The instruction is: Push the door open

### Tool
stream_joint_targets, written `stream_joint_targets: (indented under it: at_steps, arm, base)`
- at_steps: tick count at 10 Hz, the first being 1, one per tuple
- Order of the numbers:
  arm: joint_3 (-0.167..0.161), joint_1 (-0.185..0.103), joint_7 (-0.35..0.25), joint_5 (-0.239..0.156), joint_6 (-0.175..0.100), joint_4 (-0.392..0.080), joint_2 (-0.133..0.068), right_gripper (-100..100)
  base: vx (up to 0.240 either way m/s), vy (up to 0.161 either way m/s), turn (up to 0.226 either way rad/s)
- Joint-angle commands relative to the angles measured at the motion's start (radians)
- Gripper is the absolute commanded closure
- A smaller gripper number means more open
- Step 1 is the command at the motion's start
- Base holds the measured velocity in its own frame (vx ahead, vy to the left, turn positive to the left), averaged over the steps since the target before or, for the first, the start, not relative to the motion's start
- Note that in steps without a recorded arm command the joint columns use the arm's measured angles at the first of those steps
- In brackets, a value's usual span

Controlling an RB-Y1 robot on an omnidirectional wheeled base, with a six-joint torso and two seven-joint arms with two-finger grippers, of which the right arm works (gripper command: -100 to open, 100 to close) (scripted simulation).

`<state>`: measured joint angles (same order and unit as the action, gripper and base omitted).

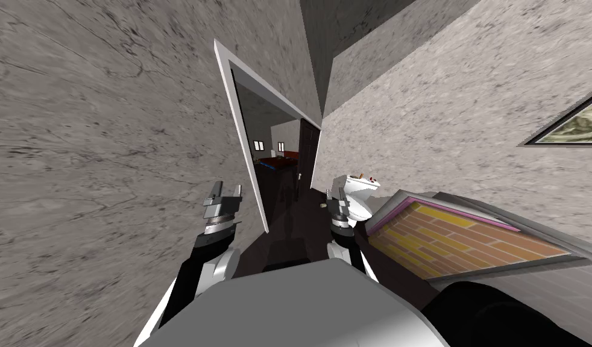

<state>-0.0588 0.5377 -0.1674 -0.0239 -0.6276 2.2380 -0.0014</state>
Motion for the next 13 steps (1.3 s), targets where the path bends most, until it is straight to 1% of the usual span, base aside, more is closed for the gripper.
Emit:
stream_joint_targets:
  at_steps: [1, 4, 6, 7, 8, 9, 10, 13]
  arm:
    - [-0.005, -0.013, 0.0, 0.0, -0.004, -0.029, -0.01, -100]
    - [-0.013, -0.038, 0.001, 0.001, -0.011, -0.084, -0.025, -100]
    - [-0.021, -0.062, 0.001, 0.001, -0.017, -0.134, -0.036, -100]
    - [-0.023, -0.068, 0.001, 0.002, -0.019, -0.148, -0.039, -100]
    - [-0.027, -0.08, 0.001, 0.002, -0.022, -0.174, -0.044, -100]
    - [-0.03, -0.087, 0.001, 0.002, -0.024, -0.19, -0.047, -100]
    - [-0.035, -0.102, 0.002, 0.002, -0.028, -0.223, -0.053, -100]
    - [-0.043, -0.125, 0.002, 0.003, -0.035, -0.273, -0.061, -100]
  base:
    - [0.065, -0.036, 0.043]
    - [0.116, -0.062, 0.048]
    - [0.136, -0.081, 0.053]
    - [0.114, -0.07, 0.052]
    - [0.121, -0.068, 0.047]
    - [0.114, -0.061, 0.043]
    - [0.107, -0.059, 0.054]
    - [0.115, -0.069, 0.044]
